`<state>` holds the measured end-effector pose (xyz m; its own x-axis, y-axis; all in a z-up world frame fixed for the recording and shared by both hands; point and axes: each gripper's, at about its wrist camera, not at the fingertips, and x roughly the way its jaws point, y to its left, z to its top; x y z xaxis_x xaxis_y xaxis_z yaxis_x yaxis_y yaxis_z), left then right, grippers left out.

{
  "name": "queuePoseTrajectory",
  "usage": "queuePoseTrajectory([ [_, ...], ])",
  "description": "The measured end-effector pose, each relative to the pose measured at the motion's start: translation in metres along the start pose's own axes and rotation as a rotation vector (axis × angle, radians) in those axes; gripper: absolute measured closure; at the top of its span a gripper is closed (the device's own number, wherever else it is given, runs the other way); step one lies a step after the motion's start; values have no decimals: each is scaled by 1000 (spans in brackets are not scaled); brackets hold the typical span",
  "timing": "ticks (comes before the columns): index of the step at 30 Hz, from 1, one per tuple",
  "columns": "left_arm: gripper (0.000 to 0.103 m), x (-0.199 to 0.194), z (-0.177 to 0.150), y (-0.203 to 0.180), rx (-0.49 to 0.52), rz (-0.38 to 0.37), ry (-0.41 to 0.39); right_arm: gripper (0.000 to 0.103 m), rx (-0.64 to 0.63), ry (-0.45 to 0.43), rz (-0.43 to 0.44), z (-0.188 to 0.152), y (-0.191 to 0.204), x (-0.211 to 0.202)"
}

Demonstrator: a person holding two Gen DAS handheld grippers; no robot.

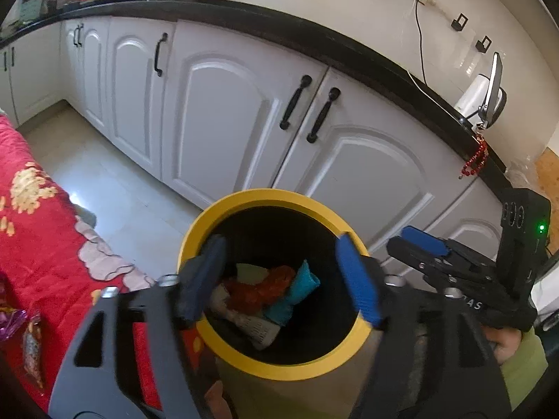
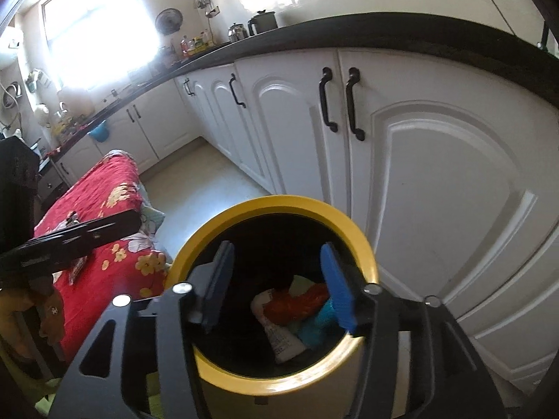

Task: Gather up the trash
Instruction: 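Move both open tools back from the bin to the table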

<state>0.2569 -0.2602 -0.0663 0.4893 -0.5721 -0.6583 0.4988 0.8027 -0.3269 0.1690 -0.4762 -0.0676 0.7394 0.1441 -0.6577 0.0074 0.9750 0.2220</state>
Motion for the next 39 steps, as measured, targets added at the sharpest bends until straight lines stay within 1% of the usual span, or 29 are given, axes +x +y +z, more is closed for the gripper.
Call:
queuePoseTrajectory([
  [2,23,-6,0,2,0,12,-10,39,1,-8,-4,1,1,-2],
  [3,13,-9,-1,3,1,20,-15,37,-2,-13,-12,1,2,-4],
  [4,10,-12,-1,5,-1,27,-22,32,-7,-20,-16,2,4,-6],
  [8,10,-24,0,9,-20,51,-39,22,-21,-54,-20,5,13,-15],
  [14,10,-48,-2,15,-26,79,-77,14,-41,-94,-19,9,28,-28],
  [19,10,-71,-5,21,-32,100,-117,13,-56,-123,-5,13,42,-38],
  [24,10,-93,-6,30,-60,116,-156,11,-87,-142,14,15,59,-45],
  [33,10,-129,-14,49,-96,158,-212,11,-156,-156,43,14,92,-52],
  [39,10,-153,-19,60,-111,197,-253,11,-208,-162,78,12,120,-56],
])
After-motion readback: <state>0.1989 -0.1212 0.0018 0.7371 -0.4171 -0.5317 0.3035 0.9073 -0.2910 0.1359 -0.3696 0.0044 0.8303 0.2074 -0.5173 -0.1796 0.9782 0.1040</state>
